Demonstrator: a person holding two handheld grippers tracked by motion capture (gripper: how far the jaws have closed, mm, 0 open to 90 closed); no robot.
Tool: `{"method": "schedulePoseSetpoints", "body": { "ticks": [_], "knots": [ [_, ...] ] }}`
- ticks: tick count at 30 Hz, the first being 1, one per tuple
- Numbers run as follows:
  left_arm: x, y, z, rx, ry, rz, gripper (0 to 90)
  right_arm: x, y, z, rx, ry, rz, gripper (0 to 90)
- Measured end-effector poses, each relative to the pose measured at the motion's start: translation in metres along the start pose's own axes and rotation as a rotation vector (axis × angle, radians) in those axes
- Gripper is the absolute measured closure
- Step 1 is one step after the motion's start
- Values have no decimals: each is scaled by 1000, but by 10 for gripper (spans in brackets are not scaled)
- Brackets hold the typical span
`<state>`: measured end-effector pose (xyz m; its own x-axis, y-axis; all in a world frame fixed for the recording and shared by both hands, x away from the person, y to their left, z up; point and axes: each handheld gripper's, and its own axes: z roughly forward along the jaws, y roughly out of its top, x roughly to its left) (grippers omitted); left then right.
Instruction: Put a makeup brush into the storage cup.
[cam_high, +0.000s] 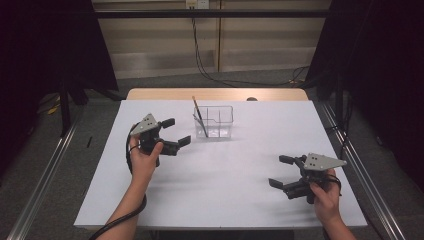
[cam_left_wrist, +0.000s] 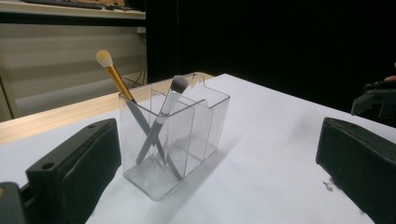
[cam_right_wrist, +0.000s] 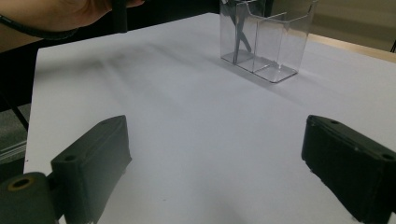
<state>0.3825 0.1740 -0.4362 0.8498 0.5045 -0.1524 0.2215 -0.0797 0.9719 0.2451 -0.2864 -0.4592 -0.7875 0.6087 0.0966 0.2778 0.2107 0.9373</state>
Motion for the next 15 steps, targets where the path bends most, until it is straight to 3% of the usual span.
{"method": "schedulePoseSetpoints", "body": {
  "ticks": [15],
  "knots": [
    [-3, -4, -29, -9, 11, 20, 0, 0, 0, -1, -6, -12, 7, 75]
  ]
}}
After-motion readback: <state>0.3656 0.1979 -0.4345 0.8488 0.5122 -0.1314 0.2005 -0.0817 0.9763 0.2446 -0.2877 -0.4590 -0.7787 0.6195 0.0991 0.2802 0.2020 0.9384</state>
